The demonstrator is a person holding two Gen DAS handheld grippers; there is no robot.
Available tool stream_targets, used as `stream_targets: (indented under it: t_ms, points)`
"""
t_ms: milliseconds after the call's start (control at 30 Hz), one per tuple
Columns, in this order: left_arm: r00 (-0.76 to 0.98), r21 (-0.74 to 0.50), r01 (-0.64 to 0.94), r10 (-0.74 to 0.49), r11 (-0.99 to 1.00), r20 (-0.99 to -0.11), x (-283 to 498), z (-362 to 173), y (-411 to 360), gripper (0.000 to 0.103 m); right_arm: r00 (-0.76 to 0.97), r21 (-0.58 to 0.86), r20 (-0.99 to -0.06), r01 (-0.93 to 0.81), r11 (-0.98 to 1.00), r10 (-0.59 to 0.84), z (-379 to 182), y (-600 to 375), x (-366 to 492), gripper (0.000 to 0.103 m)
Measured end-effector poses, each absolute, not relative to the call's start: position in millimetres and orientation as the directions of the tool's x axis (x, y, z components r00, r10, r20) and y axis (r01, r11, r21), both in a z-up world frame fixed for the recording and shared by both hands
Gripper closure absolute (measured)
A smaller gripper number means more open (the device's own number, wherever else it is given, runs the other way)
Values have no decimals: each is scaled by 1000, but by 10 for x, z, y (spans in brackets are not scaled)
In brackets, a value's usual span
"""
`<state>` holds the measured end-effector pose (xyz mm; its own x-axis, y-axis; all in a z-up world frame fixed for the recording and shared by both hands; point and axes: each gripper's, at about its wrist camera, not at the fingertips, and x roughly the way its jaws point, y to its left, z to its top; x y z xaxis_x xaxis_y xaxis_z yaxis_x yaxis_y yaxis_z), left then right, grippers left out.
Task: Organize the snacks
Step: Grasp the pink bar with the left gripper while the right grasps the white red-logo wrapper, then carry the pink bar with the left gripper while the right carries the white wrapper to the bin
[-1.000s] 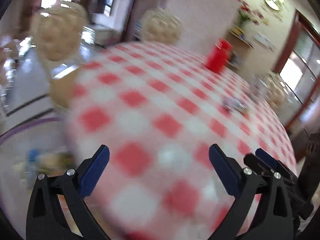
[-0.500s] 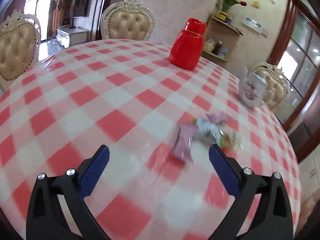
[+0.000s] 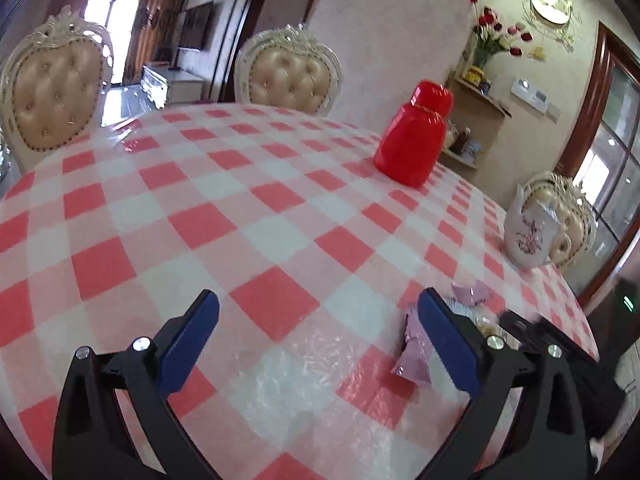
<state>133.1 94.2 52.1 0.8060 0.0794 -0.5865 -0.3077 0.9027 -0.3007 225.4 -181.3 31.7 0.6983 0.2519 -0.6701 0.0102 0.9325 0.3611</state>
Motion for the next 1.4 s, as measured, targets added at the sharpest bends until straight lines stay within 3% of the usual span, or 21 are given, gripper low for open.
stream_targets:
  t_ms: [67, 100, 133, 167, 467, 667, 767, 933, 1133, 1200, 1267, 1400]
  points:
    - [796, -303, -295, 57, 906, -602, 1356, 488, 915, 3, 657, 282, -729, 35, 959, 190, 222, -1700, 2416, 46]
    - [793, -304, -287, 47, 909, -608, 1369, 470, 894, 3, 634, 272, -751, 44, 961, 184, 175, -1684, 2459, 48]
    - [790, -300, -279, 41, 912, -612, 1382, 462, 879, 3, 636, 265, -751, 43, 963, 179, 174, -1684, 2455, 59]
    - [788, -297, -273, 36, 915, -614, 1388, 450, 865, 3, 623, 263, -758, 20, 965, 193, 164, -1667, 2443, 78]
    - [736, -260, -159, -62, 952, -675, 1501, 294, 645, 3, 657, 316, -698, -76, 946, 286, 313, -1897, 1659, 78]
    - [732, -82, -37, -28, 996, -680, 1501, 263, 246, 3, 672, 417, -656, -57, 907, 344, 281, -2146, 1118, 78]
    - [727, -57, -9, -32, 998, -686, 1510, 245, 171, 3, 685, 438, -640, -47, 898, 348, 318, -2200, 1068, 78]
    - [694, -125, -79, -35, 989, -719, 1681, 169, 292, 3, 678, 522, -628, 5, 853, 381, 282, -2364, 1111, 78]
    - [657, -87, -149, 33, 985, -753, 2101, 130, 195, 4, 687, 555, -603, -3, 832, 405, 343, -2426, 1088, 77]
    - [603, -32, -147, 63, 989, -795, 2217, 48, 112, 33, 684, 569, -600, 1, 822, 414, 340, -2446, 1090, 77]
    - [610, 33, -117, 98, 993, -786, 2198, 53, 24, 78, 677, 581, -601, 4, 814, 425, 334, -2459, 1103, 76]
    - [620, -23, -66, 23, 998, -784, 2077, 56, 73, 80, 683, 573, -596, -6, 820, 422, 376, -2439, 1087, 76]
